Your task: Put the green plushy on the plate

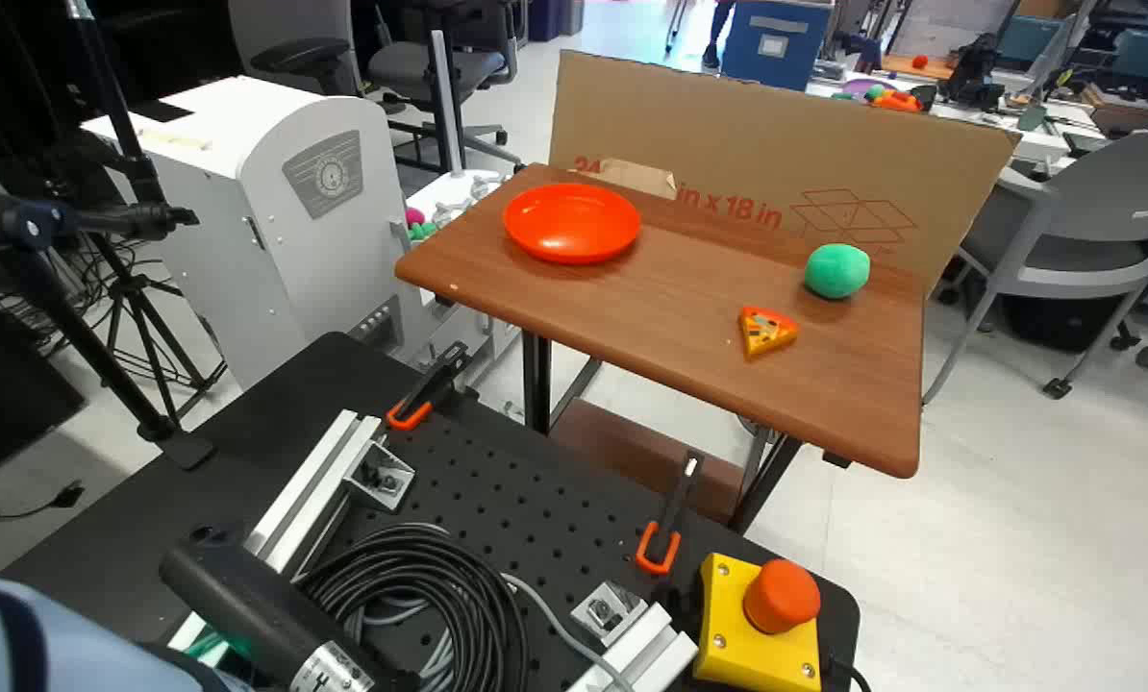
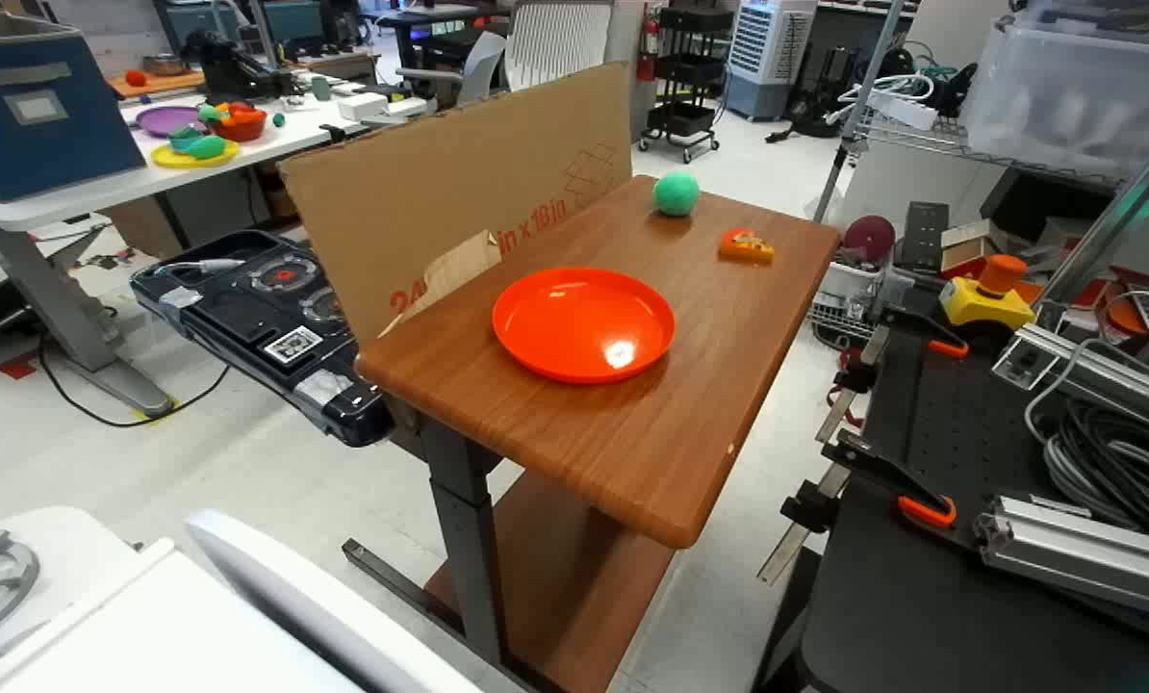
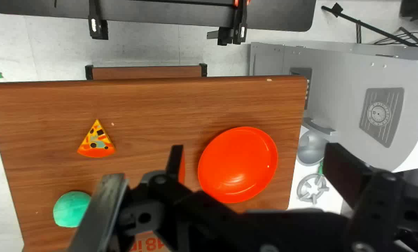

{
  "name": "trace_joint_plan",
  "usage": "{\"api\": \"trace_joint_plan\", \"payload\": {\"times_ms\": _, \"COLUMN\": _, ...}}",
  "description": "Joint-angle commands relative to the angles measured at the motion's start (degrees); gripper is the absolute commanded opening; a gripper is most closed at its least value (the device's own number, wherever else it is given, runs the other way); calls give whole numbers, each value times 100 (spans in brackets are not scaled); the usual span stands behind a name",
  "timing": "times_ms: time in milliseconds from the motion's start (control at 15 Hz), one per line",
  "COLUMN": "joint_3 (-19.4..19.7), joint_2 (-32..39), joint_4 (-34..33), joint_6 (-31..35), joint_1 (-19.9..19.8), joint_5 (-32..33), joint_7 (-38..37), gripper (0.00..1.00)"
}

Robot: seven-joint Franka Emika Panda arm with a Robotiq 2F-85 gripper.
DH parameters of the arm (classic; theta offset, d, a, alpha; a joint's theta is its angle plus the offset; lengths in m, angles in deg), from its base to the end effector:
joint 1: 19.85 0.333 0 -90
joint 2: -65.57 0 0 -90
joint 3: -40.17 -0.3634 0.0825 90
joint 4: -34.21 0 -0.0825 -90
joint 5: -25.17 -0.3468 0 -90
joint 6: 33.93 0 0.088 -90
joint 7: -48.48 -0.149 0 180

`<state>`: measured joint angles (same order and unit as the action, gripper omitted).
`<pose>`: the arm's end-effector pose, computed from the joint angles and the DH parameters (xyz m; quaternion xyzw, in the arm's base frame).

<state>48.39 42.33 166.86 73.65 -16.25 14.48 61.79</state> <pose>0.3713 -0.0143 0.5117 -0.9917 -0.0518 0.0009 0.1178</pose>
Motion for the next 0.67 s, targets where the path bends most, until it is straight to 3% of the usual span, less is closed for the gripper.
{"api": "trace_joint_plan", "payload": {"times_ms": 0, "joint_3": -110, "joint_2": 10, "joint_4": -14, "joint_6": -23, "joint_1": -128, "joint_5": -43, "joint_7": 39, "gripper": 100}}
{"api": "trace_joint_plan", "payload": {"times_ms": 600, "joint_3": -151, "joint_2": 198, "joint_4": -150, "joint_6": -35, "joint_1": -138, "joint_5": 4, "joint_7": -99, "gripper": 100}}
